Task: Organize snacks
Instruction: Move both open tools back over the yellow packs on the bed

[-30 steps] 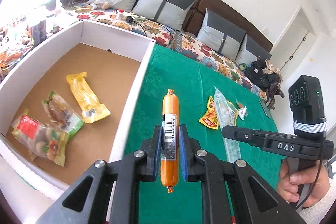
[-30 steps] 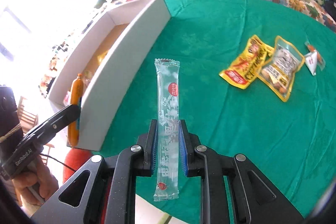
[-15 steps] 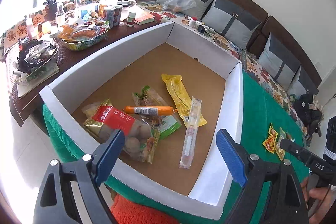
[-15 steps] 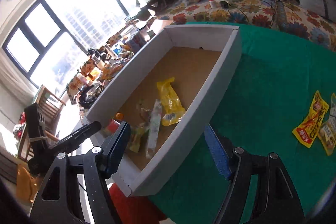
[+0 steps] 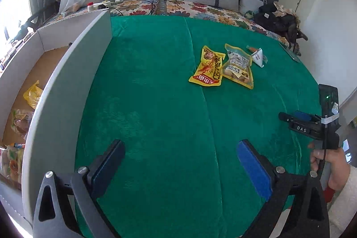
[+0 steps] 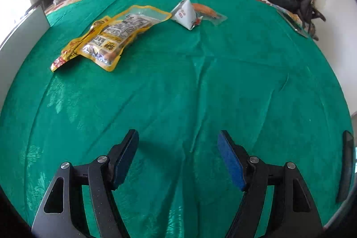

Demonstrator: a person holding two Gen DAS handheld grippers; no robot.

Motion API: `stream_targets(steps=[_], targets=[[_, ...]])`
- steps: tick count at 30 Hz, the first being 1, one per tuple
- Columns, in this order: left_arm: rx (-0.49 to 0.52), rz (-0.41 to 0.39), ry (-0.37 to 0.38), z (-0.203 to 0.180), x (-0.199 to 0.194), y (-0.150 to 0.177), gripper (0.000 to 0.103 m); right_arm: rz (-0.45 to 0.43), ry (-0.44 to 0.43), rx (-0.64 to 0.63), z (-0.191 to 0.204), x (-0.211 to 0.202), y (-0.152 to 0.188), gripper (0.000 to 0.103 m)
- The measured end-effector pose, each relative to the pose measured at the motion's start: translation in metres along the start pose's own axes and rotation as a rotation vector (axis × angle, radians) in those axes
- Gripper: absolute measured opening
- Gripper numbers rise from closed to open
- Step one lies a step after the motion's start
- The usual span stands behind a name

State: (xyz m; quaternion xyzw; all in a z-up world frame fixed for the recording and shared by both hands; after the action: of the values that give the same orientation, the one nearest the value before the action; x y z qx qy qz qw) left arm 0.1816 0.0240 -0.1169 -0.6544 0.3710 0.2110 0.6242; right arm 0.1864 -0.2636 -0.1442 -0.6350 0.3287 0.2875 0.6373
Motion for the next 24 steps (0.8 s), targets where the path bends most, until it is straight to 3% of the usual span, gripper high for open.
stream_targets(steps=[5,11,15,24], targets=[[0.076,0.023,-0.092,-0.017,0.064,0.005,0.099,-0.079,-0.001,0.003,-0.012,0.001,-0.004,0.082],[0.065,0.036,-0.143,-0.02,0.108,0.004,0.099,-0.095,-0.011,0.007,-0.008,0.007,-0.006,0.088],[0.021,-0.017,-0.151,-0.021,0.115,0.003,0.103,-0.094,-0.016,0.002,-0.009,0.007,-0.003,0.09],[0.015,-0.019,-0.146,-0.018,0.116,0.002,0.103,-0.094,-0.017,0.002,-0.009,0.007,-0.003,0.09]])
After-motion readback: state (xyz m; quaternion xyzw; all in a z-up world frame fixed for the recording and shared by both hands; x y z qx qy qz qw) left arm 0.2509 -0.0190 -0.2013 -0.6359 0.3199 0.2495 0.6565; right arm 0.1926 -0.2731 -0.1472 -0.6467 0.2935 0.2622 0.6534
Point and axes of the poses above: each gripper's, at about its wrist camera, not at the fingertips, and x roughly the way its jaws point, z to its left, y to its underside, the point moved 9 cm from there along x, roughly the way its jaws point, and after that the axes turned 7 degrees about -z, right-handed, at the moved point
